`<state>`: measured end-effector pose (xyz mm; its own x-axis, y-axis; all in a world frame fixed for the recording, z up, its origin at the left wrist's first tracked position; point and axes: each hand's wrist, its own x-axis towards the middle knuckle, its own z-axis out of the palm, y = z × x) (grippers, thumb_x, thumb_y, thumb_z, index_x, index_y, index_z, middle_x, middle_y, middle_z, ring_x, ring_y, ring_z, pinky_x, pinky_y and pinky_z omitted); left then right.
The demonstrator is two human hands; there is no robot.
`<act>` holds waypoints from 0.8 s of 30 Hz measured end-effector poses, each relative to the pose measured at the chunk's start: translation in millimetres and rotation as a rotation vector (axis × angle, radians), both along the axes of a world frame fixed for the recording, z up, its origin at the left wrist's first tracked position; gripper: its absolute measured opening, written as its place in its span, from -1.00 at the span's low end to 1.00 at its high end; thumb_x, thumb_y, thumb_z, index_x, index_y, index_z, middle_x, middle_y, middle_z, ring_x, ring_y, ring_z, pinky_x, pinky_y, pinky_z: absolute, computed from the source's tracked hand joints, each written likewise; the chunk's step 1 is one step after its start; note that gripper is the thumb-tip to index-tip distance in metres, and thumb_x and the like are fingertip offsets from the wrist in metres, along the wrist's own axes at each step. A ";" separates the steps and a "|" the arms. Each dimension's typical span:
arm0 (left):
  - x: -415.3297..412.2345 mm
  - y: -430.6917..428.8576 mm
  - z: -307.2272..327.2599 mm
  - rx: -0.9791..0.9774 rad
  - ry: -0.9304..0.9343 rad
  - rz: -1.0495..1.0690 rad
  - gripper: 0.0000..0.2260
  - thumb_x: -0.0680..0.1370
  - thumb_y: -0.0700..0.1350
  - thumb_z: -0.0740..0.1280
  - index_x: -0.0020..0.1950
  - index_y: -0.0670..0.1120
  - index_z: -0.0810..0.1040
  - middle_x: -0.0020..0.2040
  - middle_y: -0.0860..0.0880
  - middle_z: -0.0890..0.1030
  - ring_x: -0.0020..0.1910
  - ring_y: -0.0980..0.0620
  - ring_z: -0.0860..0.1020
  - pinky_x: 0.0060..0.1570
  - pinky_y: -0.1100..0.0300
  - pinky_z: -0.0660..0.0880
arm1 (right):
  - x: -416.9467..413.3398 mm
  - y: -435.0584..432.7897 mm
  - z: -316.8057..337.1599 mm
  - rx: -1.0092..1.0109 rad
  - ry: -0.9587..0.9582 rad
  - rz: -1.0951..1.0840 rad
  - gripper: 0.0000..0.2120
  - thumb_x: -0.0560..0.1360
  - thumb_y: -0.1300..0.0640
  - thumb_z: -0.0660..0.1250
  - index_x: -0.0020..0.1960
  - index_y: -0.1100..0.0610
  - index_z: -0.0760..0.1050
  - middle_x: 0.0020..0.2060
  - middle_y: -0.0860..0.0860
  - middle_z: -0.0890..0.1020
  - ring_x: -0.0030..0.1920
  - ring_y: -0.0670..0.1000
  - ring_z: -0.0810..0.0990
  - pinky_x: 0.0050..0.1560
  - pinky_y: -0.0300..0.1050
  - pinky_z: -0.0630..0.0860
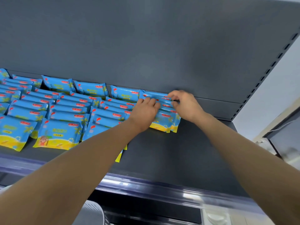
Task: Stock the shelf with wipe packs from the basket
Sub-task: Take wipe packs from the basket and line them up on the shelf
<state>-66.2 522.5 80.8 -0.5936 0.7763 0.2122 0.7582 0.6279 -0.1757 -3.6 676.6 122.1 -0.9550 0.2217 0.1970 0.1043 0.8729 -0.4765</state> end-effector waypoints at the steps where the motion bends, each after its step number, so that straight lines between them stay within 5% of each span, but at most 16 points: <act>1: -1.7 1.3 -2.2 0.017 0.028 0.032 -0.59 0.52 -0.10 0.28 0.32 -0.15 0.27 0.21 -0.12 0.38 0.22 -0.12 0.33 0.21 0.03 0.24 | 3.1 -1.7 3.3 0.014 0.025 -0.013 -0.73 0.52 0.29 0.23 0.17 0.12 0.52 0.09 0.11 0.55 0.09 0.07 0.54 0.03 -0.11 0.49; 9: 0.3 -4.8 -6.3 0.110 0.066 0.062 -0.50 0.49 -0.11 0.31 0.37 -0.13 0.20 0.24 -0.12 0.35 0.25 -0.12 0.31 0.29 0.01 0.21 | 22.8 -23.3 19.8 0.088 0.074 -0.049 -0.74 0.51 0.26 0.25 0.18 0.15 0.51 0.10 0.12 0.55 0.14 0.11 0.51 0.18 0.09 0.45; 24: 50.4 -152.9 82.7 0.561 0.125 -0.009 -0.64 0.42 -0.18 0.37 0.19 -0.21 0.46 0.14 -0.19 0.48 0.15 -0.22 0.43 0.18 0.02 0.23 | 48.0 -158.4 64.6 0.309 0.271 -0.054 -0.65 0.51 0.17 0.27 0.28 0.15 0.41 0.28 0.08 0.40 0.25 0.14 0.36 0.21 -0.01 0.29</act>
